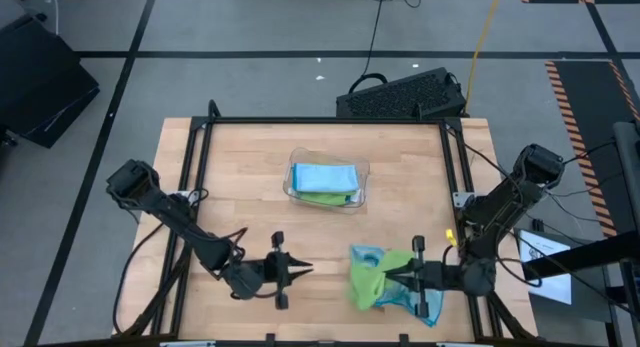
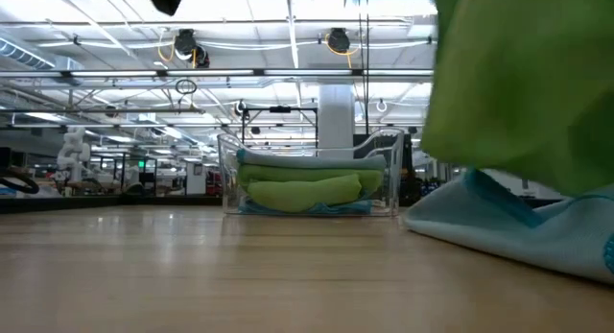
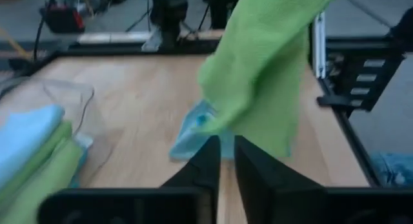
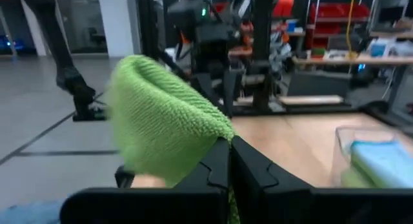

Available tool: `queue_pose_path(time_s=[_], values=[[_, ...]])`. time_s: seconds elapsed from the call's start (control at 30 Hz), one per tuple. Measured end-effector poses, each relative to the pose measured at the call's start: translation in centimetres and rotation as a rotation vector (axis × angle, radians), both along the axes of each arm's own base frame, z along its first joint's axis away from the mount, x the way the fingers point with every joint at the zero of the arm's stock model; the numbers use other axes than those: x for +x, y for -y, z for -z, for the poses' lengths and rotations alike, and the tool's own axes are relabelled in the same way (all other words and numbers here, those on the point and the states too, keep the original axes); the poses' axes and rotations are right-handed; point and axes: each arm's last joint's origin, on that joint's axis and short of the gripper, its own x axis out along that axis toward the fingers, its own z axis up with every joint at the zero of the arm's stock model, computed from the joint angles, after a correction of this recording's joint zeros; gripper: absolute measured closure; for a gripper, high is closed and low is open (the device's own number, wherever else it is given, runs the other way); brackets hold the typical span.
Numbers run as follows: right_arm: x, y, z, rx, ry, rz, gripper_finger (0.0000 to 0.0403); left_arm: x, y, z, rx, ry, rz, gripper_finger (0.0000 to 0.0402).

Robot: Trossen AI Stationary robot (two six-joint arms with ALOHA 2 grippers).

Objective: Fold microfiber towels
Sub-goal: Fold the green microfiber cloth

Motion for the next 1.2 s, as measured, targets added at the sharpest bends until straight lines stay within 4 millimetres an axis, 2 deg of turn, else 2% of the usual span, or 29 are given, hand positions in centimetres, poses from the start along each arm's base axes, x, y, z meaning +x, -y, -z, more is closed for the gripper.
queue_pose_path(time_s=[0.13,0.37,0.5,0.63,0.73,0.93,1.03,1.2], values=[[0.1,0.1,-0.8,-0.03,0.046,0.003,0.0403,0.9,0.9,0.7,0.056,0.065,0.04,0.0297],[0.6,0.5,-1.0,-0.062,0.058,0.026,0.0402,4.1,2.6,1.4,0.133,0.129,0.088,0.0218],[1.0,0.9,-1.1,-0.049,0.067,0.042,0.0399,6.3,3.6,0.9,0.212,0.151,0.078,0.0197],[1.8,1.3,-1.2,-0.021,0.08,-0.024,0.0398,7.5,3.9,-0.7,0.354,0.124,-0.089,0.0179],[2.4,1.6,-1.2,-0.002,0.086,-0.083,0.0398,7.0,4.4,-2.5,0.415,0.084,-0.211,0.0165],[3.8,3.2,-1.7,0.063,0.139,-0.011,0.0397,4.9,5.5,-5.2,0.369,0.022,-0.08,0.0154],[4.2,3.3,-1.3,0.06,0.124,-0.001,0.0397,3.8,5.4,-4.8,0.382,-0.049,-0.069,0.0154],[4.7,3.0,-0.4,0.054,0.106,0.004,0.0397,2.5,4.2,-2.8,0.38,-0.224,-0.126,0.0153]])
